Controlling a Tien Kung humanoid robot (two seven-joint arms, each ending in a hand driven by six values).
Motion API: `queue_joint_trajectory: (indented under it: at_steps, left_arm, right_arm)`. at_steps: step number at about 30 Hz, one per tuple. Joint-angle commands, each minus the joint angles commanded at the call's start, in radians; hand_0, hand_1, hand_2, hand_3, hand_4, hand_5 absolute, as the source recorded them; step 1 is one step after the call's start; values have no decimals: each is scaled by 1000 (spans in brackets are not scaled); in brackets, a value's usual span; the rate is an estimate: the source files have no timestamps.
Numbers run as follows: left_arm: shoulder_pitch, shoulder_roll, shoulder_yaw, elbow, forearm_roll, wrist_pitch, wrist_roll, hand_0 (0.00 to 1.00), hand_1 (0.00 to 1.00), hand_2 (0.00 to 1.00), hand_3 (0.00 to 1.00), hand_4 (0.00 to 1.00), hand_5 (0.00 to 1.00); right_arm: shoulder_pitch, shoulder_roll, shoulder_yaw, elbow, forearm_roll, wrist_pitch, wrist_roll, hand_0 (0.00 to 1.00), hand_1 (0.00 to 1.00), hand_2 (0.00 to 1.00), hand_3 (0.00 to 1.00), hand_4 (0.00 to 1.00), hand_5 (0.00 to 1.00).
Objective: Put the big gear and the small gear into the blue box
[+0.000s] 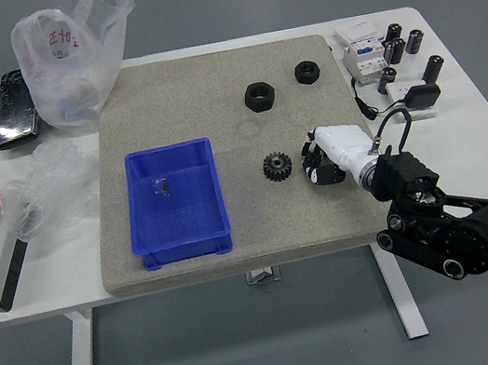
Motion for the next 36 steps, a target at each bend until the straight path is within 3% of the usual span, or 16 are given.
queue_joint_trajectory:
  at_steps: [1, 5, 13, 14, 19, 20, 25, 26, 31, 32, 36]
  left_arm:
    - [0, 0, 0, 0, -1, 1, -1, 952, 916, 906, 947, 985, 998]
    - [0, 0, 2, 0, -2, 3, -4, 952, 916, 906, 947, 985, 998]
    - [1, -1, -1, 0, 1, 5, -8, 947, 912, 903, 946, 985, 998]
    - [1, -1, -2, -1, 3, 5, -8, 944, 910, 903, 945, 983, 998]
    - [1, -1, -4, -2, 8, 4, -9, 944, 910, 903, 945, 983, 998]
    - [1, -1, -5, -2, 9, 4, -9, 941, 908, 901, 942, 982, 998]
    - [1, 0, -7, -2, 14, 3, -11, 941, 908, 901, 942, 982, 998]
    - [1, 0, -8, -2, 15, 3, -11, 937, 905, 898, 937, 982, 998]
    - [3, 1, -14, -3, 22, 4, -11, 937, 905, 898, 937, 982, 998]
    - [3, 1, -16, -4, 24, 4, -10, 934, 903, 892, 934, 980, 998]
    - [3, 0, -17, -4, 25, 3, -9, 934, 903, 892, 934, 980, 998]
  right_arm:
    - [0, -1, 2, 2, -1, -3, 2, 366, 449, 344, 429, 167, 2]
    - [2, -11, 15, 26, -11, -16, 7, 366, 449, 344, 429, 167, 2]
    - [24, -28, 33, 202, -63, -33, -5, 370, 450, 337, 425, 177, 2]
    - [30, -19, 24, 227, -75, -34, -8, 384, 469, 378, 434, 176, 2]
    - [58, 48, -42, 336, -128, -33, -18, 384, 469, 378, 434, 176, 2]
    - [65, 65, -58, 346, -138, -32, -18, 427, 537, 513, 468, 84, 61]
    - [88, 129, -122, 337, -169, -14, -26, 427, 537, 513, 468, 84, 61]
    - [90, 135, -129, 333, -172, -7, -27, 485, 722, 766, 694, 305, 189]
    - [94, 149, -150, 315, -180, 38, -49, 485, 722, 766, 694, 305, 189]
    - [94, 150, -152, 312, -180, 44, -53, 564, 867, 940, 954, 568, 192]
    - [93, 150, -155, 305, -175, 64, -64, 564, 867, 940, 954, 568, 192]
